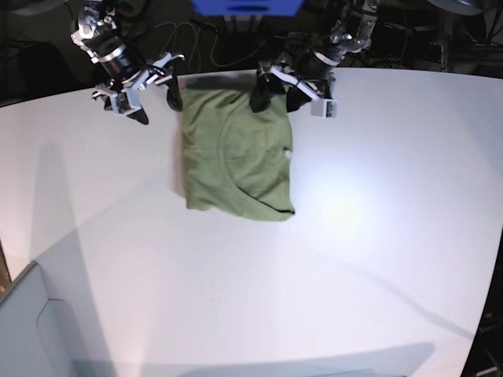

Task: Fold the T-shirt properly
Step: 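Grasp the bundle's edge with both grippers and straighten it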

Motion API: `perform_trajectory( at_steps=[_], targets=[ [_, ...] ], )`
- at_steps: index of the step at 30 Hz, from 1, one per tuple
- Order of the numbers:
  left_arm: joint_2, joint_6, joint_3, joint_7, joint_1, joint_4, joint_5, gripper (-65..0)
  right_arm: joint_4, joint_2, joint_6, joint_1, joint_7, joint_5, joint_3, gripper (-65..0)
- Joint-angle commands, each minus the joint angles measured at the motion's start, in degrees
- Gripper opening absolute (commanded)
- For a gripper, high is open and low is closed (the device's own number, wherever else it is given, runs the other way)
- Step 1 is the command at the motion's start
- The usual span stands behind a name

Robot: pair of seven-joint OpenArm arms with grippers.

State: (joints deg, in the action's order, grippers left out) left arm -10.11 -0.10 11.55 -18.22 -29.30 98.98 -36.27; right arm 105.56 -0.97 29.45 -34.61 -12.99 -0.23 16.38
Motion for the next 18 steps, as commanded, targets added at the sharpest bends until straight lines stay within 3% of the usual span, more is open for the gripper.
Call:
perform_trajectory(
  at_steps=[1,4,9,13,18],
  targets=[
    [-0.3,0.1,0.7,-0.4,-0.2,0.4,-0.3,-20.8,0.9,0.1,0.6,-0.7,1.5,0.6,0.2,-25.4],
    [-0.4,0.1,1.9,-0.4,-0.1,-0.3,-0.3,-26.2,0.9,0.1,0.6,-1.1,1.9,0.6,0.2,-25.4],
    [0.0,0.1,1.9,-0.3,0.8,-3.4,-0.3,-50.5,0.9,0.8,0.6,-1.2,1.6,0.8,1.7,-25.5],
    [0.0,0.1,1.9,-0.5,1.9,-6.7,-0.3,-65.0,1.0,0.8,0.6,-1.2,1.5,0.9,3.4,-25.5],
    [-0.2,0.1,1.9,-0.6,3.8,-8.8,-0.3,-65.0,1.0,0.8,0.6,-1.6,1.5,0.9,4.3,-25.5]
  ],
)
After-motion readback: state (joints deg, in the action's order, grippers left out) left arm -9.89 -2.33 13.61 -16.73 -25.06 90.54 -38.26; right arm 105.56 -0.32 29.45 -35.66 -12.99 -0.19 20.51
